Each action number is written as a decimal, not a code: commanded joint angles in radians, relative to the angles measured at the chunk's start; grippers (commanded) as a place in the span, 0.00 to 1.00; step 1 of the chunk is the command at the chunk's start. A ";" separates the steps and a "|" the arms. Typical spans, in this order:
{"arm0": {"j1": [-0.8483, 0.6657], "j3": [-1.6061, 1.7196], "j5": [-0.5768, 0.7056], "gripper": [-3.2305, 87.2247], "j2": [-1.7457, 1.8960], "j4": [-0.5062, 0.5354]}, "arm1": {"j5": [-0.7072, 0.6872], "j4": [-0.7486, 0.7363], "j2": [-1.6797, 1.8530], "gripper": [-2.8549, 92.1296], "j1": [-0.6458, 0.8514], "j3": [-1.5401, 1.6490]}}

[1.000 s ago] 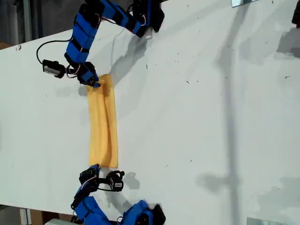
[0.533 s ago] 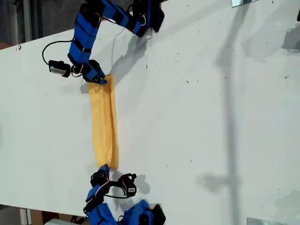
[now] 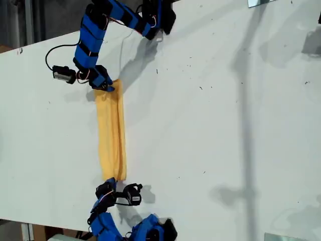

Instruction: Grasp corners of a square towel and fold twice.

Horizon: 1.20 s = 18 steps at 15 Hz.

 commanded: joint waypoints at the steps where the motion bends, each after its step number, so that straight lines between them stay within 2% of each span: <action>1: -0.046 -0.049 0.011 0.03 -0.054 -0.012 | 0.002 0.000 0.080 0.03 -0.005 -0.009; 2: -0.044 -0.057 0.002 0.05 -0.063 -0.008 | 0.000 0.006 0.089 0.04 -0.009 -0.009; 7: -0.063 -0.054 -0.008 0.27 -0.064 0.012 | 0.000 0.015 0.101 0.26 -0.011 -0.006; 8: -0.081 -0.052 -0.018 0.28 -0.083 0.021 | 0.003 0.017 0.101 0.30 -0.006 -0.006; 12: -0.127 -0.046 -0.078 0.29 -0.103 0.069 | -0.002 0.032 0.123 0.28 0.003 -0.002; 13: -0.123 -0.009 -0.071 0.28 -0.071 0.031 | -0.002 0.032 0.124 0.28 0.003 0.000; 15: -0.107 -0.044 -0.060 0.27 -0.063 0.077 | -0.002 0.032 0.124 0.27 0.002 0.000; 16: -0.080 0.048 -0.037 0.30 0.063 -0.025 | -0.002 0.031 0.124 0.27 0.003 0.000; 18: -0.061 0.018 -0.011 0.30 0.084 0.026 | -0.002 0.023 0.140 0.26 -0.006 0.000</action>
